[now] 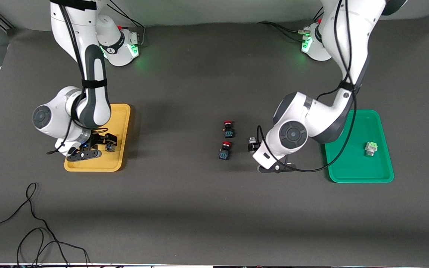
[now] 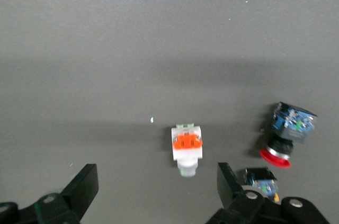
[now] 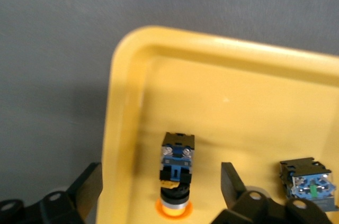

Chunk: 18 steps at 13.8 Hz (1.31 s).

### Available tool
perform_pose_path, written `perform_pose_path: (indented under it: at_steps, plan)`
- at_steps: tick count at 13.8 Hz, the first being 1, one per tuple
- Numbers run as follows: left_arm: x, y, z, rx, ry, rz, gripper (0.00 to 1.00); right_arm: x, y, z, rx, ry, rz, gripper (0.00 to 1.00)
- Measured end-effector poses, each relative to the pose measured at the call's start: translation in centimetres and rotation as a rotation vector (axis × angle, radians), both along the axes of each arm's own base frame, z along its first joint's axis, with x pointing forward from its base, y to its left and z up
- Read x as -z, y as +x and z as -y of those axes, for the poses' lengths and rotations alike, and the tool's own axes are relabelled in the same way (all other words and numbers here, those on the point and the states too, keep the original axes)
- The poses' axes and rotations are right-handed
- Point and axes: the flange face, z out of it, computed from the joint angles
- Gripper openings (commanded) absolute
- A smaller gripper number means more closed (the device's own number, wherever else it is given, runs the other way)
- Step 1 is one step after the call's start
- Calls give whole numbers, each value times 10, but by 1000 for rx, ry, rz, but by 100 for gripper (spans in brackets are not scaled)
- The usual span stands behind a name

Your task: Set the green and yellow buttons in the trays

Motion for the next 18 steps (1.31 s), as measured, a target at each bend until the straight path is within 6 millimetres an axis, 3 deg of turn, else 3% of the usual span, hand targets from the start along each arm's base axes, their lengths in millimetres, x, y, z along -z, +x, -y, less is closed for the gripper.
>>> perform_pose_path:
  at_steps: [4, 6, 7, 8, 9, 13, 18]
  plan:
    - [71, -25, 19, -8, -31, 50, 100, -77, 37, -9, -39, 1, -42, 100]
    - [93, -43, 29, -7, -27, 43, 99, -120, 51, -17, -60, 9, -56, 100]
    - [97, -48, 31, -5, -23, 37, 87, -139, 56, -19, -70, 3, -57, 100]
    - [98, -50, 32, -3, -20, 35, 40, -157, 59, -22, -75, -9, -63, 100]
    - [99, -51, 32, 0, -17, 35, 0, -174, 62, -25, -78, -23, -75, 100]
    - [99, -49, 30, -29, -8, 39, 0, -232, 64, -39, -93, -50, -103, 100]
    - [91, -46, 28, -36, -1, 49, 0, -272, 59, -42, -69, -145, -104, 100]
